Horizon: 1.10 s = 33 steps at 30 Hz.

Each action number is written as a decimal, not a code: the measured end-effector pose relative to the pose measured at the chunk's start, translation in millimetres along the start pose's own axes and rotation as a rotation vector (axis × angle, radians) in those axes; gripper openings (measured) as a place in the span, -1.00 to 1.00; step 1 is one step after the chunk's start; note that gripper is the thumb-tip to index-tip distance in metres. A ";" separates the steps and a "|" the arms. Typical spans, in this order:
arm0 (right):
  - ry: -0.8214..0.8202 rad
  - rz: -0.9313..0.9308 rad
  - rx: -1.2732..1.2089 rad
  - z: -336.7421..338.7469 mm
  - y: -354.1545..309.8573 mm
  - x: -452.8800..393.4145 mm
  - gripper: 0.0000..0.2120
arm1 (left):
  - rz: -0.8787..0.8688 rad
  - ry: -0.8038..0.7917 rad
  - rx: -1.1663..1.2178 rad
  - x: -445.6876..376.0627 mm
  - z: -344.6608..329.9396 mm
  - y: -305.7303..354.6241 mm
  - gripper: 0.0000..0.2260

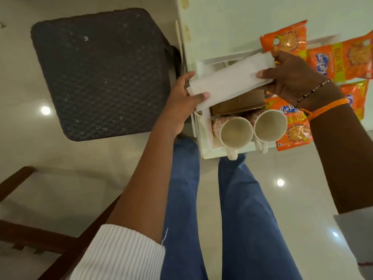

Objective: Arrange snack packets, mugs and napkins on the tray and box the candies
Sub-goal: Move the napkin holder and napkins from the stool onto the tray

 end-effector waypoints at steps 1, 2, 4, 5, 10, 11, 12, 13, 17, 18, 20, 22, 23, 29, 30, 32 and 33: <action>0.011 0.012 0.051 11.3 3.2 3.7 -0.71 | -0.024 0.006 -0.039 0.2 -9.2 -1.3 -0.43; 0.031 0.037 0.132 20.3 6.6 5.8 -0.70 | -0.060 0.026 -0.091 0.1 -15.8 -0.9 -0.43; 0.114 0.121 0.377 38.7 13.7 7.0 -0.74 | -0.153 0.082 -0.215 -2.8 -28.5 1.8 -0.43; 0.155 0.172 0.514 44.9 17.8 5.9 -0.77 | -0.198 0.111 -0.275 -4.7 -32.9 3.8 -0.45; 0.178 0.314 0.761 51.2 38.3 4.1 -0.73 | -0.242 0.156 -0.454 -6.7 -45.1 -1.1 -0.57; 0.178 0.327 0.752 50.9 40.8 5.0 -0.75 | -0.239 0.167 -0.461 -4.9 -47.5 -4.2 -0.58; 0.186 0.336 0.746 51.1 42.5 5.6 -0.76 | -0.239 0.186 -0.452 -2.8 -49.4 -7.6 -0.59; 0.197 0.346 0.737 52.1 43.4 6.1 -0.76 | -0.240 0.212 -0.428 -0.5 -51.7 -11.3 -0.60; 0.195 0.367 0.720 57.2 44.7 8.0 -0.77 | -0.220 0.295 -0.271 6.3 -58.8 -22.3 -0.59; 0.185 0.359 0.724 57.9 46.1 8.1 -0.77 | -0.213 0.300 -0.255 6.7 -60.3 -24.0 -0.59; 0.175 0.324 0.732 58.9 50.7 5.5 -0.76 | -0.188 0.303 -0.254 5.4 -62.5 -27.5 -0.58; 0.185 0.297 0.733 58.1 57.4 1.9 -0.76 | -0.164 0.317 -0.266 3.6 -64.9 -31.3 -0.58; 0.205 0.300 0.731 57.3 60.6 0.8 -0.76 | -0.162 0.334 -0.288 2.7 -66.3 -32.7 -0.60; 0.317 0.345 0.700 53.4 69.0 -3.2 -0.78 | -0.245 0.467 -0.509 -3.8 -71.0 -33.9 -0.80; 0.319 0.339 0.680 53.6 68.6 -4.9 -0.77 | -0.238 0.477 -0.544 -6.0 -70.1 -34.0 -0.81; 0.296 0.299 0.647 54.2 67.7 -8.3 -0.73 | -0.199 0.477 -0.610 -8.6 -66.5 -33.5 -0.76; 0.280 0.275 0.635 55.0 67.2 -8.9 -0.72 | -0.169 0.472 -0.627 -9.0 -64.1 -32.2 -0.71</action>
Point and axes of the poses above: each hand's wrist, its own x-axis away from the middle knuckle, its own z-axis out of the back of the hand, y = z × x, the point moved 3 cm from there along -x, towards the middle knuckle, and after that the axes turned 1 degree about z, right-handed, at the moved point
